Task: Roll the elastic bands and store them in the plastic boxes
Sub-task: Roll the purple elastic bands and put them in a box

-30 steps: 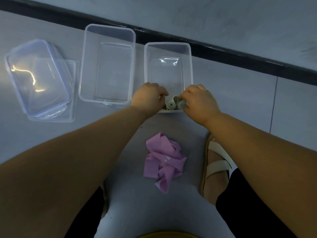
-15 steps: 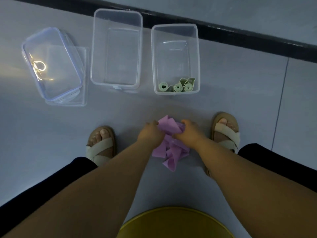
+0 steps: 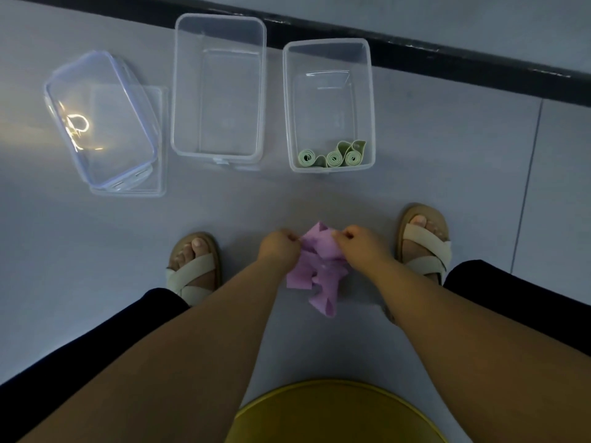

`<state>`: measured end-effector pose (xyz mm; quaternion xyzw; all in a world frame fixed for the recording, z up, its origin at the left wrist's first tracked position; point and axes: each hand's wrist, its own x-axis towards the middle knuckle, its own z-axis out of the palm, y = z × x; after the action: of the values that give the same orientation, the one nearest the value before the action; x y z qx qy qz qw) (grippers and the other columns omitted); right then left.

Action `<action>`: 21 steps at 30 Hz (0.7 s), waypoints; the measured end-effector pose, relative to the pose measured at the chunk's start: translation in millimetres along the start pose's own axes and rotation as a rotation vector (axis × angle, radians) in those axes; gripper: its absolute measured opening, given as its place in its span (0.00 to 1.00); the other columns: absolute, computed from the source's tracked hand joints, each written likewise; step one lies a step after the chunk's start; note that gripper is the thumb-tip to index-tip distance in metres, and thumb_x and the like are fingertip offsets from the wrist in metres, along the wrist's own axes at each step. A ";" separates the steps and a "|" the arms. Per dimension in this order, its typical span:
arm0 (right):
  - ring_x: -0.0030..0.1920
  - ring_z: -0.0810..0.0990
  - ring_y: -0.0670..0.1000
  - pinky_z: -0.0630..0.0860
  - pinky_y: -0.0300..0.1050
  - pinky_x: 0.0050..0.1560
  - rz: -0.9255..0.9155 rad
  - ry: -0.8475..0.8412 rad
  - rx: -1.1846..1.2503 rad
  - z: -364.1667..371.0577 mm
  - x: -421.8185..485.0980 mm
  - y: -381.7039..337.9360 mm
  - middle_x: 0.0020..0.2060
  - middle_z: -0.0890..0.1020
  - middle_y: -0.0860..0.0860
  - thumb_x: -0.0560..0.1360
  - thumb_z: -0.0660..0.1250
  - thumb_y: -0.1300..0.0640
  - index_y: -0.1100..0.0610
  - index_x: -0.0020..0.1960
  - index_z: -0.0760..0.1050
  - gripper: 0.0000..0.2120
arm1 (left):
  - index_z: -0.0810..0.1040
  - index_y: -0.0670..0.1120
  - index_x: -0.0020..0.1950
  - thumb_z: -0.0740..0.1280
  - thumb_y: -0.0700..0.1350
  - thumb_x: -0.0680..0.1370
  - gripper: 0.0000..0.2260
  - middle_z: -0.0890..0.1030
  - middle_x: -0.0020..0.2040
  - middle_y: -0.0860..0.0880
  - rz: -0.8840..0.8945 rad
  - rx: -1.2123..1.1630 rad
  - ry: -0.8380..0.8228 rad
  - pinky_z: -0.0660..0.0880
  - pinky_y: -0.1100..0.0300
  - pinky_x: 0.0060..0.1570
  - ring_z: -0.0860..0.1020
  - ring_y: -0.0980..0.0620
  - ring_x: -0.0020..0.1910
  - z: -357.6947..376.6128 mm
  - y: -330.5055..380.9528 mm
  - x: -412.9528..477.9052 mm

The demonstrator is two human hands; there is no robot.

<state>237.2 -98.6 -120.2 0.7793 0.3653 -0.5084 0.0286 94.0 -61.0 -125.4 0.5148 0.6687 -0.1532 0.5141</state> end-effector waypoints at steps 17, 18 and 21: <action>0.41 0.75 0.50 0.74 0.40 0.37 -0.251 0.065 0.364 -86.8 -124.1 -68.5 0.39 0.77 0.50 0.77 0.64 0.54 0.58 0.48 0.75 0.07 | 0.79 0.42 0.47 0.71 0.54 0.72 0.15 0.83 0.44 0.42 0.068 -0.660 -0.153 0.77 0.51 0.49 0.80 0.44 0.43 -91.3 56.1 -128.4; 0.42 0.76 0.50 0.75 0.43 0.39 -0.283 0.062 0.344 -95.8 -134.4 -71.6 0.40 0.78 0.51 0.77 0.64 0.55 0.60 0.49 0.76 0.08 | 0.79 0.43 0.48 0.72 0.52 0.71 0.13 0.83 0.44 0.42 0.123 -0.596 -0.171 0.77 0.51 0.49 0.80 0.44 0.43 -98.5 57.8 -139.2; 0.34 0.73 0.45 0.71 0.35 0.31 -0.373 0.083 0.260 -118.7 -165.4 -80.9 0.36 0.76 0.48 0.77 0.64 0.55 0.60 0.52 0.77 0.09 | 0.77 0.45 0.48 0.69 0.45 0.75 0.05 0.81 0.44 0.44 0.203 -0.505 -0.127 0.77 0.54 0.44 0.79 0.48 0.40 -116.8 70.3 -176.0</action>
<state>244.6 -79.4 97.9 0.7156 0.4356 -0.5150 -0.1816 81.3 -38.9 95.8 0.4243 0.5970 0.0387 0.6797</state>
